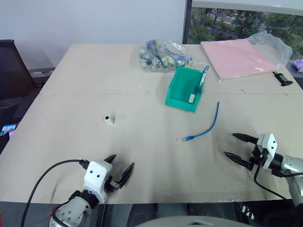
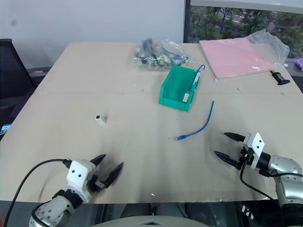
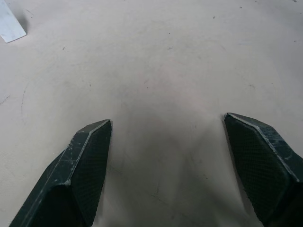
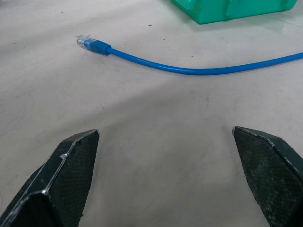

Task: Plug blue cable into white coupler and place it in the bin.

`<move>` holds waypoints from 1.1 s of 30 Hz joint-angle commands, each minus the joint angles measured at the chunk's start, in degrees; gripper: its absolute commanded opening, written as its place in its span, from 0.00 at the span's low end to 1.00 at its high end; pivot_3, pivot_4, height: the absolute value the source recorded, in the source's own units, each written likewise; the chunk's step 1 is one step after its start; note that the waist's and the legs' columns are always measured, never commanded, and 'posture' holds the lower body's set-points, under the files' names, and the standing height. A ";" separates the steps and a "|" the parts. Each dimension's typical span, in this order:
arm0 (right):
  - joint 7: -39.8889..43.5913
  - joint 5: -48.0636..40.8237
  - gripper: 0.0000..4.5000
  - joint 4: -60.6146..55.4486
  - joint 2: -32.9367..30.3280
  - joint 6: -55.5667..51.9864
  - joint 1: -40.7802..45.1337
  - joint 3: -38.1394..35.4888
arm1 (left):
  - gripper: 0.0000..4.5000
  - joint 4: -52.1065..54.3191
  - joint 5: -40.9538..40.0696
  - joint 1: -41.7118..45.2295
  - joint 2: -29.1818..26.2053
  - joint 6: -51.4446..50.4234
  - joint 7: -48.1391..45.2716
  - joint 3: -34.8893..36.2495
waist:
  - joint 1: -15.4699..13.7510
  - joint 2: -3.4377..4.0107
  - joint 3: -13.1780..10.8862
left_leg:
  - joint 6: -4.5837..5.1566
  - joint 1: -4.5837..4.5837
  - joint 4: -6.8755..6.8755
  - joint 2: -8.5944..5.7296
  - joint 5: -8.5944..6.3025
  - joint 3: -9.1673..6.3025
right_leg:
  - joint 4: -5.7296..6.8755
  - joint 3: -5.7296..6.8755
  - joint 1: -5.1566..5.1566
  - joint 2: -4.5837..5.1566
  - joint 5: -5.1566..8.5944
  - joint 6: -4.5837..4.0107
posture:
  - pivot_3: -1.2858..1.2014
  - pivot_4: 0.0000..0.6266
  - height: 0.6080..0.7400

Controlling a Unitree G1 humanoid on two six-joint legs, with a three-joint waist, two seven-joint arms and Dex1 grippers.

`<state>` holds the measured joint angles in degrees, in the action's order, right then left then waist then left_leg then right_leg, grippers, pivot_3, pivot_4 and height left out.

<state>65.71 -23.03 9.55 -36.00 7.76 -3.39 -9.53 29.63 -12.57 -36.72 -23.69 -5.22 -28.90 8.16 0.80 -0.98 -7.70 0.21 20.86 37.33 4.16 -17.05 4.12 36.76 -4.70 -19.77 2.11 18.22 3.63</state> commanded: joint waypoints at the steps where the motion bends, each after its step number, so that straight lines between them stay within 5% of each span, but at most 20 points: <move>1: -0.03 -0.08 0.99 -0.75 0.24 1.67 -0.80 -0.55 | 0.86 -0.09 0.51 -0.23 -0.73 1.50 -1.01 -0.01 | 0.00 0.00 0.00 | 0.00 0.00 0.00 0.00 0.00 0.00 | 0.00 0.00 0.00 0.00 0.00 0.00 | 0.52 0.24 1.00; 21: -2.76 1.88 0.99 -2.54 0.21 5.90 -3.05 -0.76 | 0.86 -2.08 0.45 3.35 -2.46 2.45 -4.88 -0.31 | -0.01 -0.03 -0.03 | 0.00 0.00 0.02 0.00 0.00 -0.01 | 0.03 0.01 0.00 -0.01 -0.02 0.04 | 0.52 0.24 1.00; 26: -4.13 3.47 0.99 -8.67 -0.68 2.25 1.08 1.88 | 0.86 -2.05 1.44 5.05 -6.94 3.91 -9.14 -0.49 | 0.15 0.01 -0.07 | 0.00 -0.05 0.02 0.02 0.00 0.00 | 0.09 -0.01 -0.01 -0.06 -0.02 0.04 | 0.52 0.24 1.00; 33: -0.34 10.30 0.99 -10.78 -1.32 -9.91 16.68 16.90 | 0.86 0.88 -8.89 18.94 -18.35 -4.74 -21.22 -0.05 | -0.23 -0.01 -0.14 | -0.04 -0.05 0.11 0.04 0.03 -0.10 | 0.37 0.10 -0.10 -0.07 -0.03 0.04 | 0.52 0.24 1.00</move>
<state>63.93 -13.91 -1.16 -37.49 -0.06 11.34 5.07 27.81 -17.78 -19.71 -40.40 -8.09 -47.18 7.88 0.58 -0.99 -7.84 0.17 20.81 37.44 4.20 -17.01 4.03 37.14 -4.60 -19.87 2.04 18.18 3.67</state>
